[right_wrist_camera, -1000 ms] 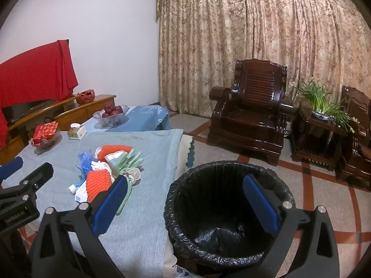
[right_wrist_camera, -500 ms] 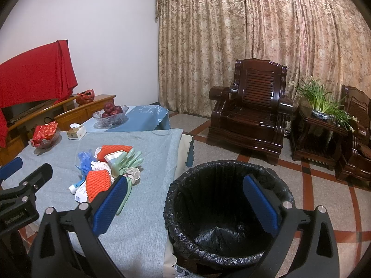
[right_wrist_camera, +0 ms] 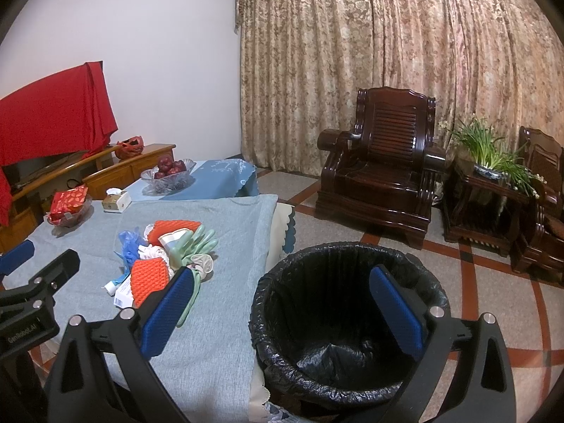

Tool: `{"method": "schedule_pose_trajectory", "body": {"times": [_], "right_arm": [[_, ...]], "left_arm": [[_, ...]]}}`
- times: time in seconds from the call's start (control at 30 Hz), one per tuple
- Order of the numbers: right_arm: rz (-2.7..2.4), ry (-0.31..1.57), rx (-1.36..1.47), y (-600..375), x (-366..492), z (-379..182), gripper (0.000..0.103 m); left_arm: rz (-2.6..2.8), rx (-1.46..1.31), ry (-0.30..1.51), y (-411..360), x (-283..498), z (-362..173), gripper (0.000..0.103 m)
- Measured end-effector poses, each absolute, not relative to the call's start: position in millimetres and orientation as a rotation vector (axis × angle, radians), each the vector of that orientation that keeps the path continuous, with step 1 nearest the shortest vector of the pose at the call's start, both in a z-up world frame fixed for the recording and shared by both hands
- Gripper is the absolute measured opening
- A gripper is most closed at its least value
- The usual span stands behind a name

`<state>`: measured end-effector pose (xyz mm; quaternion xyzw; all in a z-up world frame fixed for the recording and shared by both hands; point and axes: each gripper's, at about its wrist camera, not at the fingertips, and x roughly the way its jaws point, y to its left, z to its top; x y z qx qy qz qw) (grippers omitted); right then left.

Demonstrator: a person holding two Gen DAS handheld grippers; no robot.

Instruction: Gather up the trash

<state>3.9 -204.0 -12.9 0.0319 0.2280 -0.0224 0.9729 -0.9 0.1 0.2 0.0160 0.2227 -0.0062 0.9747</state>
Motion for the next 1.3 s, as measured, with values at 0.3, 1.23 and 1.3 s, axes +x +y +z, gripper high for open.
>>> {"method": "schedule_pose_trajectory", "body": {"times": [0.3, 1.23, 1.3], "right_arm": [[-0.045, 0.462, 0.066, -204.3, 4.5, -13.1, 0.097], [-0.044, 0.463, 0.067, -203.2, 6.8, -11.6, 0.097], [-0.044, 0.465, 0.068, -204.8, 6.3, -13.7, 0.097]], "left_arm": [[-0.013, 0.031, 0.450, 0.0, -0.3, -0.3, 0.098], [-0.014, 0.031, 0.450, -0.1, -0.2, -0.1, 0.098], [-0.014, 0.031, 0.451, -0.1, -0.2, -0.1, 0.098]]}}
